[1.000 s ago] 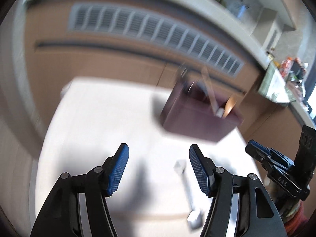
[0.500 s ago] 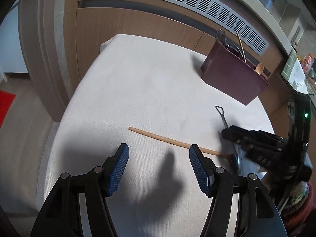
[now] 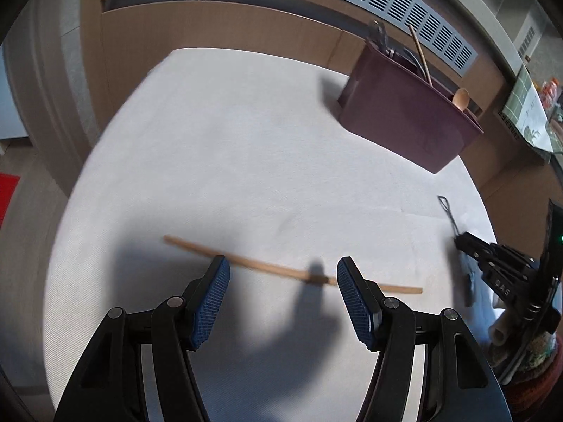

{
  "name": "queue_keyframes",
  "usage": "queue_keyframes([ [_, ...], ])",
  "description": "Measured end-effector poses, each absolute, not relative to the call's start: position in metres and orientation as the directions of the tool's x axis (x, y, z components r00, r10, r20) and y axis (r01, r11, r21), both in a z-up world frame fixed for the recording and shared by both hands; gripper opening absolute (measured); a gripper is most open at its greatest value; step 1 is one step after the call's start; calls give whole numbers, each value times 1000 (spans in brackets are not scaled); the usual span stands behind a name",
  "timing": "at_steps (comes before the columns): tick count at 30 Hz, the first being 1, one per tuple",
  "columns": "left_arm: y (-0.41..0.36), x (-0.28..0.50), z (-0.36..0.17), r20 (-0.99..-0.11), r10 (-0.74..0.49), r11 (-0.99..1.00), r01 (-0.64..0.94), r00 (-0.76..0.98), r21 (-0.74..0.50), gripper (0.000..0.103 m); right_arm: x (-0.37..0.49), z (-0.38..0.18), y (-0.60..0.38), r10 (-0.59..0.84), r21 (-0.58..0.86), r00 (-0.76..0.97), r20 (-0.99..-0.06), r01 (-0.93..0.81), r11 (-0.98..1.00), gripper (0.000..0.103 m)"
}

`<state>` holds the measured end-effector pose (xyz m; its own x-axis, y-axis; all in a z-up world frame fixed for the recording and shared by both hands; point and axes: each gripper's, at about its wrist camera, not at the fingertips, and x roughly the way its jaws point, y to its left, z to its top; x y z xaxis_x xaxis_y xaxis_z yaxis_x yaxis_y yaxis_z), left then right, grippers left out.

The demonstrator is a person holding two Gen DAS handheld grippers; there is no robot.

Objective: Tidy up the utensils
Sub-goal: 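Grasp the black shovel utensil by its blade with the right tool, then lower the left tool over the wooden chopstick lying on the cloth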

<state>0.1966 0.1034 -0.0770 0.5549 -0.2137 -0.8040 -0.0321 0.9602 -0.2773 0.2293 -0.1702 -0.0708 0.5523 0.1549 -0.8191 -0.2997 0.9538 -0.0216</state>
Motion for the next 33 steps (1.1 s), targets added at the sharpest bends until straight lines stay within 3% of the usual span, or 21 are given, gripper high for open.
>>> queue_keyframes([
  [13,32,254,-73,-807,-225,972,63,546,-228,64,217,-73,-217,151,-5,578,-802,-259,966,10],
  [19,59,257,-39,-713,-282,950,84,641,-300,64,217,-74,-222,181,28,587,-789,-260,965,12],
  [24,76,292,-48,-766,-317,948,163,560,-274,64,218,-73,-223,207,55,586,-784,-267,962,16],
  [33,94,317,-77,-804,-391,920,196,447,-339,64,219,-74,-222,211,58,588,-781,-268,962,19],
])
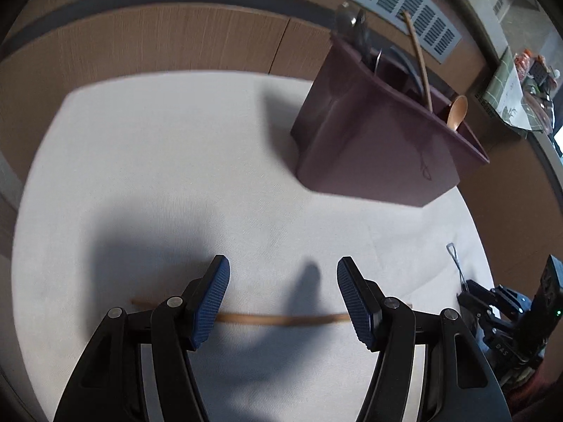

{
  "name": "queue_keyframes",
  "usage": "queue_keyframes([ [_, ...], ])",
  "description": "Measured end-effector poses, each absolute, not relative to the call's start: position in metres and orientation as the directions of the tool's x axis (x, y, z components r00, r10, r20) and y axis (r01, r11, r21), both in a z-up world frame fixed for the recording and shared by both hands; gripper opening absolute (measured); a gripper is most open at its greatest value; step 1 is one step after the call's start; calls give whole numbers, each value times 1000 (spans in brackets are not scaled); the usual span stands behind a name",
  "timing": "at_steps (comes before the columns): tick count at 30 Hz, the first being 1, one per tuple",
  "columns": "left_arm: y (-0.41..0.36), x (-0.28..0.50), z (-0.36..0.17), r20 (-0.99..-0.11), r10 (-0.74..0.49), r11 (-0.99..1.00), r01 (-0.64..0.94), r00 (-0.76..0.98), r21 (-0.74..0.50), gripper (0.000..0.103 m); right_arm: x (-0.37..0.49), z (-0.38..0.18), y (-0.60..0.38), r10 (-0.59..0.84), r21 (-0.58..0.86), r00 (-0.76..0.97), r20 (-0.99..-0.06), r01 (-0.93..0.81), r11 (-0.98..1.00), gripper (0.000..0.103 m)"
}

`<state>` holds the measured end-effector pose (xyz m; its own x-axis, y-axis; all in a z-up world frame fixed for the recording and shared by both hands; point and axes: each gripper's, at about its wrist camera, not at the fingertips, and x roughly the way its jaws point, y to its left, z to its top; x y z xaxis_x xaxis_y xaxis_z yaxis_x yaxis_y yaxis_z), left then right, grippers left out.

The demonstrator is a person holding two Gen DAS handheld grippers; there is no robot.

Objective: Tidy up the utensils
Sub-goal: 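Lower the left tool over the wooden chopstick lying on the cloth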

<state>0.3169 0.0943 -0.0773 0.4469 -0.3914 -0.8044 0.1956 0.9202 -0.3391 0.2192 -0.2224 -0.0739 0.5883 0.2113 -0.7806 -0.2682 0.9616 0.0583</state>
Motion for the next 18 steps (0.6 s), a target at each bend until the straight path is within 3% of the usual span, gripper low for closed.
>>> queue_keyframes([
  [5,92,283,-76,-827,-392,916,256,403,-309,64,219,-75,-222,215,60,587,-781,-272,960,21],
  [11,73,233,-74,-868,-331,901,398,371,-174,64,218,-76,-212,227,35,575,-786,-325,945,37],
  [18,103,202,-52,-816,-316,947,222,485,-234,66,217,-76,-212,251,50,562,-789,-348,936,45],
])
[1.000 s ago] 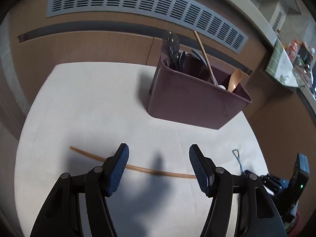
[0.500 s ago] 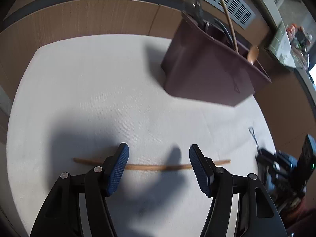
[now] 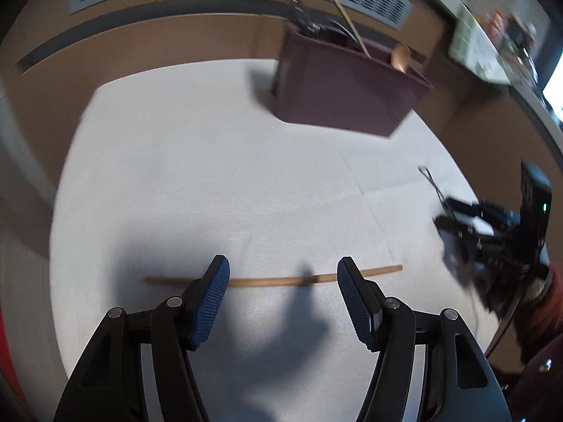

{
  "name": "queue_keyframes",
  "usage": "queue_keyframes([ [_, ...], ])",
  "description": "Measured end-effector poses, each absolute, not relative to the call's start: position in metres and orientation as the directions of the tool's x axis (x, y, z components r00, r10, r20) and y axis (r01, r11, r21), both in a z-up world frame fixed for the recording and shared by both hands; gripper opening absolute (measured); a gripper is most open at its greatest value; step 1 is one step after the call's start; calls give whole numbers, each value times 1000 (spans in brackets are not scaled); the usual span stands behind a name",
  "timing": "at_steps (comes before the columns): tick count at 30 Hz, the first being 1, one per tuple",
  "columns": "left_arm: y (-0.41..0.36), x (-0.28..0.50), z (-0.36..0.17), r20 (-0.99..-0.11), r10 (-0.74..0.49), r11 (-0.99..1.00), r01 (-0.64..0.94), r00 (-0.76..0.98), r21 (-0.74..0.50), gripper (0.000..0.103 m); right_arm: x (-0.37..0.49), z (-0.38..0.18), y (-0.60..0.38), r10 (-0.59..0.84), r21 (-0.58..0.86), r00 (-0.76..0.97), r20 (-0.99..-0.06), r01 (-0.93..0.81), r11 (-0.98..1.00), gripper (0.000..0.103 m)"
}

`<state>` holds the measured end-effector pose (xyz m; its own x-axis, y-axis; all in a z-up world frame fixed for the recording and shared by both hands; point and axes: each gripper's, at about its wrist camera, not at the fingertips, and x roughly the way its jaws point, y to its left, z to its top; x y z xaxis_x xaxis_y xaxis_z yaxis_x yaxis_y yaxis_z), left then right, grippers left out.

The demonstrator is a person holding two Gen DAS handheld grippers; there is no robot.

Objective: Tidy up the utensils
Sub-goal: 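Lower the left tool over the wooden chopstick lying on the cloth, then grasp the wooden chopstick by its end with the left tool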

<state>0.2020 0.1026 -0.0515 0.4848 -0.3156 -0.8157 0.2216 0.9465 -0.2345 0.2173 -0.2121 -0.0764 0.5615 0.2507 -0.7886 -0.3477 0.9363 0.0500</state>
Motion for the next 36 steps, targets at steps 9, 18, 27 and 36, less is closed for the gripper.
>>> queue_keyframes([
  [9,136,188,-69,-837,-281,934,-68,470,-352,77,215,-78,-202,247,25,547,-800,-380,925,55],
  [18,114,231,-74,-816,-192,934,-153,545,-322,72,213,-77,-200,241,6,551,-799,-393,920,54],
  [27,65,256,-78,-805,-29,998,-26,593,-55,25,211,-76,-201,226,-2,562,-795,-375,927,48],
  [36,63,216,-74,-829,-209,976,167,519,-142,9,232,-73,-212,154,5,563,-812,-258,966,35],
])
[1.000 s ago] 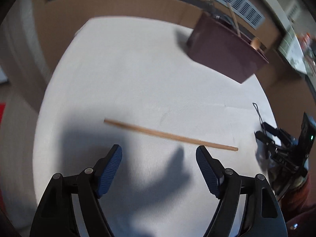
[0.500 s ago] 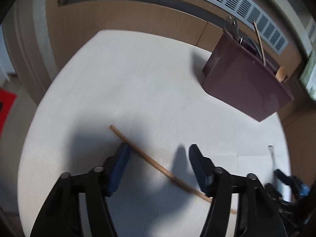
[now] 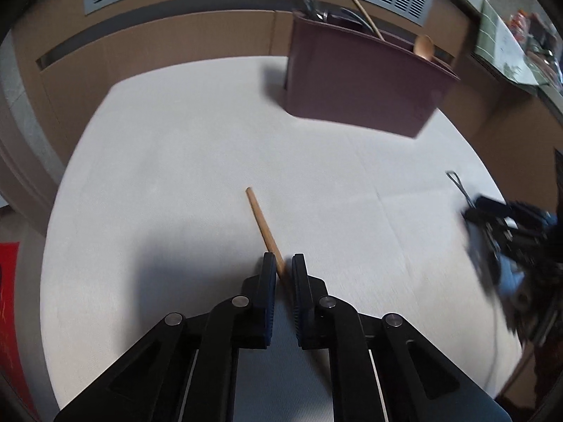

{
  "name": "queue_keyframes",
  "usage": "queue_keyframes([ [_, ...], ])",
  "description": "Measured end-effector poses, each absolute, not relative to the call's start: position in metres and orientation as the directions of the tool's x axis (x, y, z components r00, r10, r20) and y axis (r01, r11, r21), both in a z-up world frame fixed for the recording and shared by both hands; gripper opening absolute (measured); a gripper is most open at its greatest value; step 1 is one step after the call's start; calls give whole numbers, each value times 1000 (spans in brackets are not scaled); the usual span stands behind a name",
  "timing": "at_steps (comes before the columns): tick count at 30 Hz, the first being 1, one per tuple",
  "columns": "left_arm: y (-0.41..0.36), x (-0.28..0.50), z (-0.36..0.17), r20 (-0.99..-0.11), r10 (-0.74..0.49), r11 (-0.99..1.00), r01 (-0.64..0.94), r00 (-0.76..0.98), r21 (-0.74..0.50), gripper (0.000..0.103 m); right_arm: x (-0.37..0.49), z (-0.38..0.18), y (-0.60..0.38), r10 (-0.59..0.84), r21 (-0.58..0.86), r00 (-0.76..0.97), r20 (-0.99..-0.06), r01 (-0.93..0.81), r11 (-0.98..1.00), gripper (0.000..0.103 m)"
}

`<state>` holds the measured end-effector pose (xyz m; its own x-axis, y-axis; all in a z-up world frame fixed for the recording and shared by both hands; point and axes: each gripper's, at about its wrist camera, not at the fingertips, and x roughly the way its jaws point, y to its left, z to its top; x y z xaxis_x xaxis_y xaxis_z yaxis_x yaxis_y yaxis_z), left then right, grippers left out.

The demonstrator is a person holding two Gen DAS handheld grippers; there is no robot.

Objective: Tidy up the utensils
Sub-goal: 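Grasp the wooden chopstick by its end with the left tool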

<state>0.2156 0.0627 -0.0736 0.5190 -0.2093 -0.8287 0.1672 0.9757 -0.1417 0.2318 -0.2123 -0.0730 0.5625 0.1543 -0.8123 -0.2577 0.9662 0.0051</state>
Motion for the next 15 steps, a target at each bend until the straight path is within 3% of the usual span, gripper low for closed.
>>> queue_keyframes([
  [3,59,213,-74,-852,-220,974,162,476,-161,9,242,-73,-207,107,-34,556,-824,-237,971,28],
  [7,54,218,-73,-885,-199,979,129,420,-158,10,244,-73,-201,114,-41,552,-826,-261,965,7],
  [15,45,207,-71,-891,-161,986,101,424,-130,13,222,-48,-218,198,53,629,-751,-241,969,5],
])
